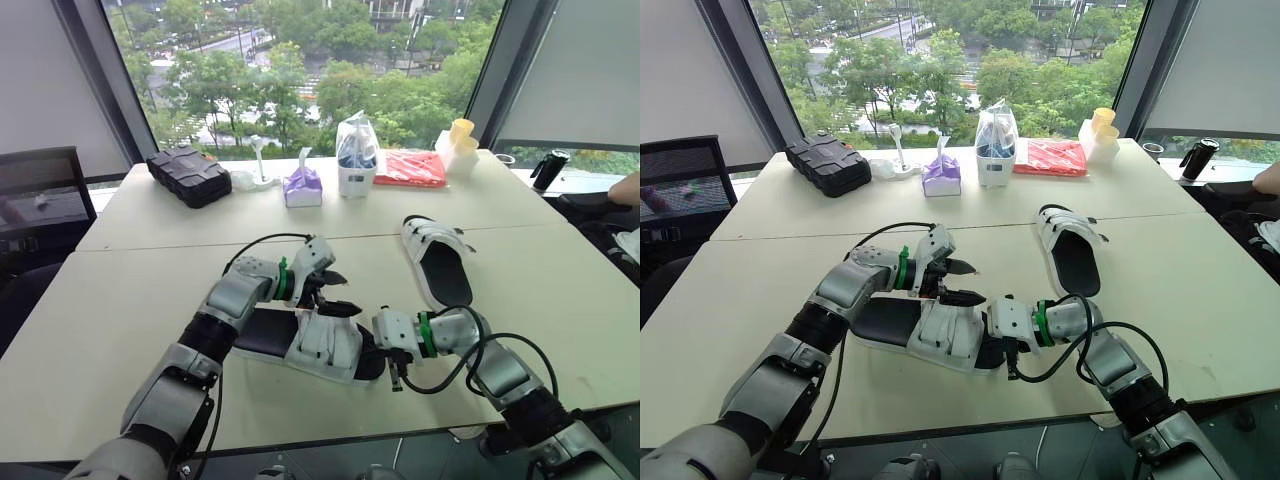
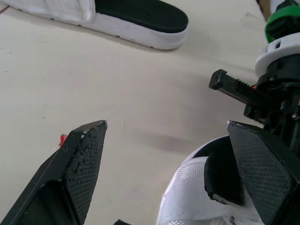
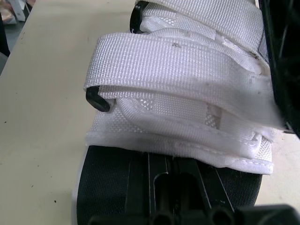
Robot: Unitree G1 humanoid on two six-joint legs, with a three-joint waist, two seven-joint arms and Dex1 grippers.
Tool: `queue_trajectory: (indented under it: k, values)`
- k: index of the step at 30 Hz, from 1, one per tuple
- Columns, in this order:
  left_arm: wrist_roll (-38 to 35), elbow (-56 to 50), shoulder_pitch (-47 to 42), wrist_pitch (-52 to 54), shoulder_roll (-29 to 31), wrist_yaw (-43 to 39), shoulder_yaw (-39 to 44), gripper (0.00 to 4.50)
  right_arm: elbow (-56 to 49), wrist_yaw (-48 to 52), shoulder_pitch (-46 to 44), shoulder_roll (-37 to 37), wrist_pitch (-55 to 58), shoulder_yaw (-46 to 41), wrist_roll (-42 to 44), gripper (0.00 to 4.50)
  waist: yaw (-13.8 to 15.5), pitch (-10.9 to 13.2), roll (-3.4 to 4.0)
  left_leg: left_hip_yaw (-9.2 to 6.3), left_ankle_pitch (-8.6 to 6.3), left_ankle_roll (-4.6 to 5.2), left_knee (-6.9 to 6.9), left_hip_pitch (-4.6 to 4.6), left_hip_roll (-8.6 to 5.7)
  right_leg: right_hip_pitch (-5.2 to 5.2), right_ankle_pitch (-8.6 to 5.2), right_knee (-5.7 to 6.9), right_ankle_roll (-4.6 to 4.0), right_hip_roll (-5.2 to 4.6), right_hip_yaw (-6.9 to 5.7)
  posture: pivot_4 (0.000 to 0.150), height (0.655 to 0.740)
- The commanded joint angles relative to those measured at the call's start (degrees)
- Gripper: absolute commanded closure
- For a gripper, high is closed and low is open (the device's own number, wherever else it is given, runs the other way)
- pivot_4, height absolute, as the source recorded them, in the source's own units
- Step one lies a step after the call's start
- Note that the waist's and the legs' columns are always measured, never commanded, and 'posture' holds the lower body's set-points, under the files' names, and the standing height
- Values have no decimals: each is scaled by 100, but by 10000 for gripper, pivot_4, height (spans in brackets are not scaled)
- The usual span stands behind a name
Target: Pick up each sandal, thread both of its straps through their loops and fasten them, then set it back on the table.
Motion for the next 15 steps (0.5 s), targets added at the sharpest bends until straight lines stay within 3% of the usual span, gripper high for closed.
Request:
queue_trajectory:
  k: [1, 15]
  values:
    - [-283, 25, -267, 344, -13, -129, 280, 2866, 390, 30, 260, 15, 209, 451, -429, 45000, -3, 1, -2, 0, 0, 0, 0, 0, 0, -1, 0, 1, 0, 1, 0, 1500, 7400]
    - [-530, -446, -130, 978, 291, -760, 151, 2866, 443, 42, 208, 37, 201, 455, -430, 45000, -16, 2, -3, -1, 0, -1, -1, -1, 1, -3, 1, 3, 0, 2, 1, 1500, 7400]
